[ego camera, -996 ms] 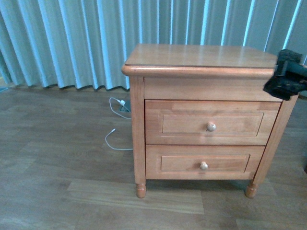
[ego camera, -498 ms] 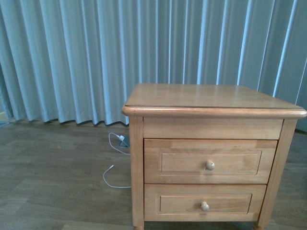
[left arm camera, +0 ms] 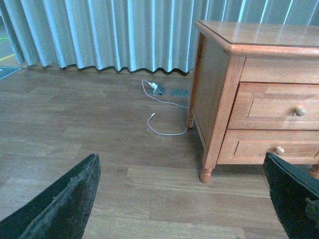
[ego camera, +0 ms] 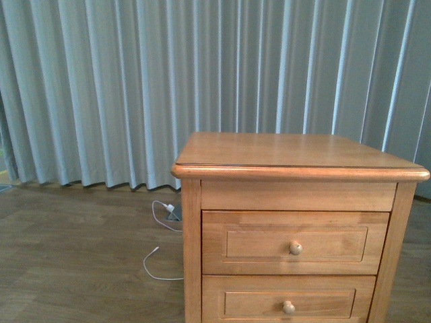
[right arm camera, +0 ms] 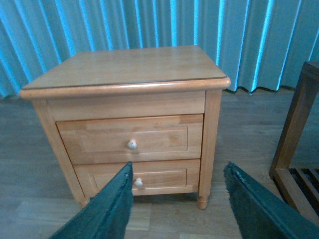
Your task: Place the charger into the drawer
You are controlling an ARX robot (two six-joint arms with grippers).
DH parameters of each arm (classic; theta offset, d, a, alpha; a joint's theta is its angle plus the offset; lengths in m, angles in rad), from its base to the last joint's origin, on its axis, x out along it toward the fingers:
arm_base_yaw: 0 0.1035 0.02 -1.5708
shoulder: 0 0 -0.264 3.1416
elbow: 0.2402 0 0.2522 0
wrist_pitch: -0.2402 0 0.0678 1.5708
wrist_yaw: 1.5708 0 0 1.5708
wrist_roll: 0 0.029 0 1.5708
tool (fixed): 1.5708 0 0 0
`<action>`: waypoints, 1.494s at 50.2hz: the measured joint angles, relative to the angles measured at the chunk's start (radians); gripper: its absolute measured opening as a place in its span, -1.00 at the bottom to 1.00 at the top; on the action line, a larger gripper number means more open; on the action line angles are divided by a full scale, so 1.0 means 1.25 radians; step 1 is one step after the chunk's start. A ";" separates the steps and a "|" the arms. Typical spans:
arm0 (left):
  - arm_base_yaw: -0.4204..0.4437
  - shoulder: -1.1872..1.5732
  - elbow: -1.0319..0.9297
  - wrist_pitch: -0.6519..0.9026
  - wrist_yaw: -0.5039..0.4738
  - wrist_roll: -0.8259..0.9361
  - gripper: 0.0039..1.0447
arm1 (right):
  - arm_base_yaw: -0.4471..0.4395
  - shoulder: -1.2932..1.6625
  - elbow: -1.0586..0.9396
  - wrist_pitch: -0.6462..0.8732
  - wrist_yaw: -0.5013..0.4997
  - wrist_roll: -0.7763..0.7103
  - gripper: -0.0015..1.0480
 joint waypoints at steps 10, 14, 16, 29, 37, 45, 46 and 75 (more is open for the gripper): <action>0.000 0.000 0.000 0.000 0.000 0.000 0.89 | 0.001 -0.054 -0.056 -0.001 0.004 -0.016 -0.77; 0.000 0.000 0.000 0.000 0.000 0.000 0.89 | 0.001 -0.077 -0.070 -0.006 0.003 -0.021 -0.97; 0.000 0.000 0.000 0.000 0.000 0.000 0.89 | 0.001 -0.087 -0.077 -0.009 0.003 -0.021 -0.96; 0.000 0.000 0.000 0.000 0.000 0.000 0.89 | 0.002 -0.162 -0.116 -0.047 0.003 -0.021 -0.96; 0.000 0.000 0.000 0.000 0.000 0.000 0.89 | 0.002 -0.197 -0.128 -0.069 0.003 -0.021 -0.96; 0.000 0.000 0.000 0.000 0.000 0.000 0.89 | 0.002 -0.239 -0.158 -0.076 0.003 -0.022 -0.96; 0.000 0.000 0.000 0.000 0.000 0.000 0.89 | 0.002 -0.244 -0.158 -0.082 0.003 -0.021 -0.96; 0.000 0.000 0.000 0.000 0.000 0.000 0.89 | 0.002 -0.386 -0.157 -0.226 0.003 -0.022 -0.96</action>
